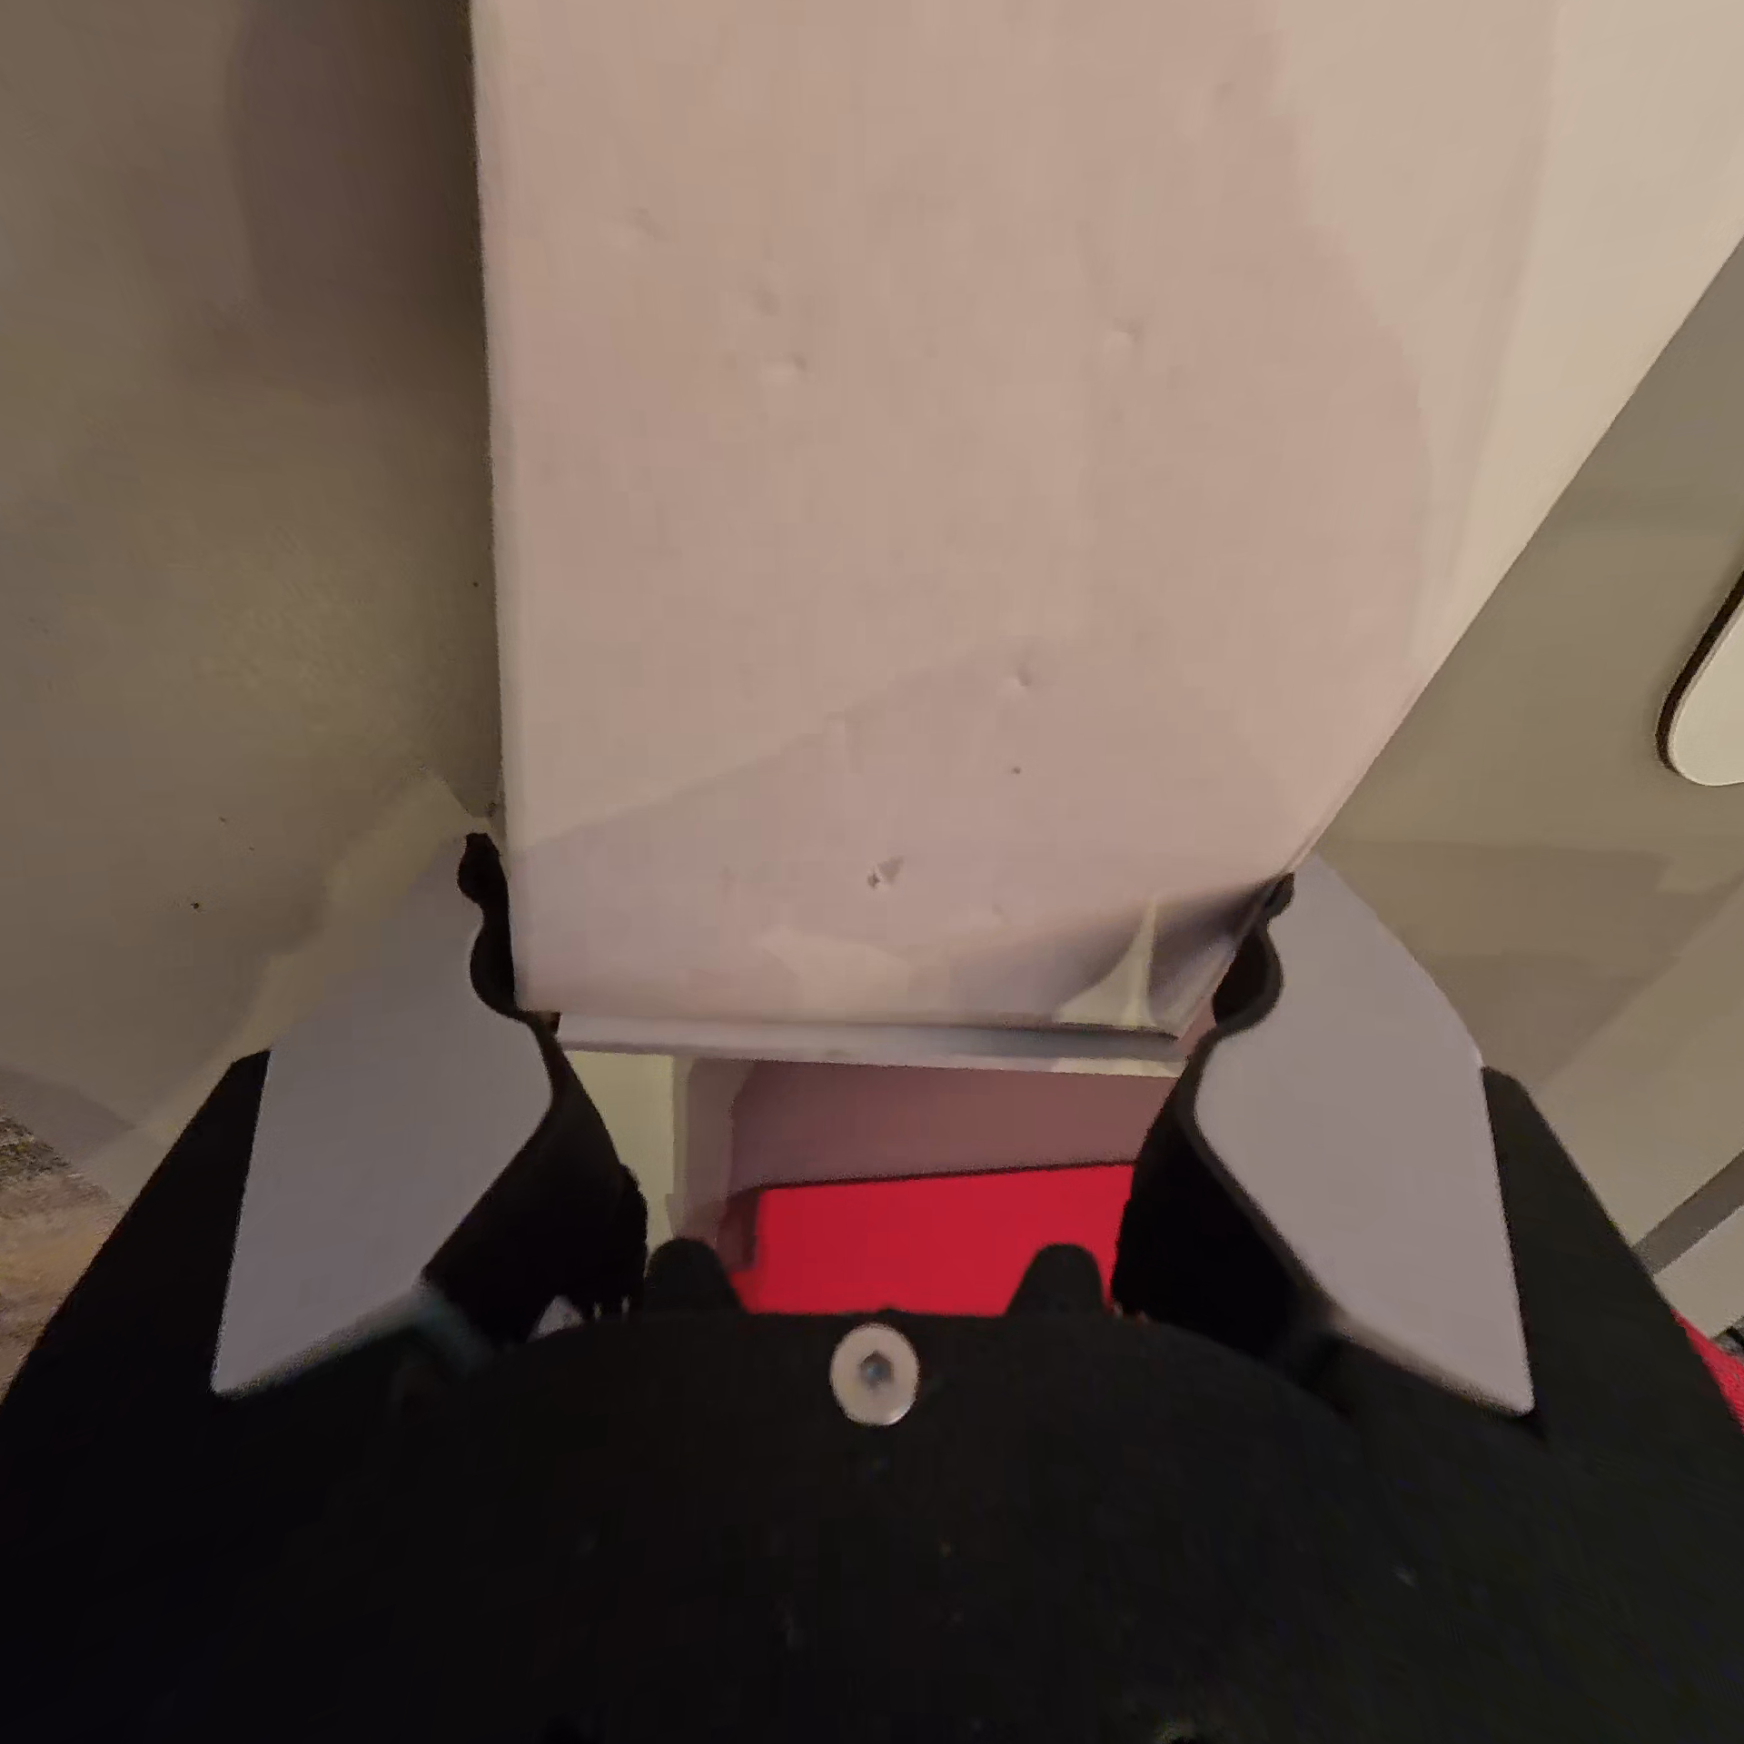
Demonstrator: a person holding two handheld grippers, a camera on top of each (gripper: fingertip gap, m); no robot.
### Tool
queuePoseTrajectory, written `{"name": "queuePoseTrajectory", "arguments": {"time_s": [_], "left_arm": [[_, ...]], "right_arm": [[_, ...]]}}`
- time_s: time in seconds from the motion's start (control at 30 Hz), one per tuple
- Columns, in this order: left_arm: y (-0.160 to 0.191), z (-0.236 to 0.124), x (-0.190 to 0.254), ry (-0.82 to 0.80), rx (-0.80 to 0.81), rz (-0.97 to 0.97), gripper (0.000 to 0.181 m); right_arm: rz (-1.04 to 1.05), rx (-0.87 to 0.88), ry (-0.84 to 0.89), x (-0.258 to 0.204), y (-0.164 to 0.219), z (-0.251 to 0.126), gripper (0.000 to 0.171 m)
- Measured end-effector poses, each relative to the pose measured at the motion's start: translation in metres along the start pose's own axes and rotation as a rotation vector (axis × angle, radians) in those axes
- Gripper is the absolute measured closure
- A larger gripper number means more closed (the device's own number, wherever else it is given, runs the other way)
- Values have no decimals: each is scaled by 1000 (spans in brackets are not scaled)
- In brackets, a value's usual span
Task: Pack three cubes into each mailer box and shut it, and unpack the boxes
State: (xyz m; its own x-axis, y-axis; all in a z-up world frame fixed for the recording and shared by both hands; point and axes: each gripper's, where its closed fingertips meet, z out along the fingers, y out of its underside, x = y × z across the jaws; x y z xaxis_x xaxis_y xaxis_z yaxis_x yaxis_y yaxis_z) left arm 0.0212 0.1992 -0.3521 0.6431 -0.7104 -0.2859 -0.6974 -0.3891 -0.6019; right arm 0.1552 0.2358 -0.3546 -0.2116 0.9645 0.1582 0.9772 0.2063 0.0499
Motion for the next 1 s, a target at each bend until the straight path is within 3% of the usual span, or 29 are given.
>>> {"name": "queuePoseTrajectory", "arguments": {"time_s": [0.07,0.2,0.33,0.43,0.67,0.87,1.0], "left_arm": [[0,-1,-2,-19,-5,10,138],[-24,-25,-14,-165,99,50,102],[-52,-24,14,-191,140,225,89],[-58,-14,36,-181,118,321,88],[-56,-7,36,-126,99,223,82],[-46,-10,36,-134,78,300,103],[-41,-13,36,-73,61,325,102]], "right_arm": [[11,-3,-5,0,0,0,30],[38,49,-51,-5,-10,-3,30],[36,42,-59,-14,-18,-5,29],[46,121,-111,-25,-32,-11,30],[84,129,-118,-29,-36,-12,36],[78,138,-71,-21,-28,-19,38],[135,173,-80,-24,-26,-13,36]]}}
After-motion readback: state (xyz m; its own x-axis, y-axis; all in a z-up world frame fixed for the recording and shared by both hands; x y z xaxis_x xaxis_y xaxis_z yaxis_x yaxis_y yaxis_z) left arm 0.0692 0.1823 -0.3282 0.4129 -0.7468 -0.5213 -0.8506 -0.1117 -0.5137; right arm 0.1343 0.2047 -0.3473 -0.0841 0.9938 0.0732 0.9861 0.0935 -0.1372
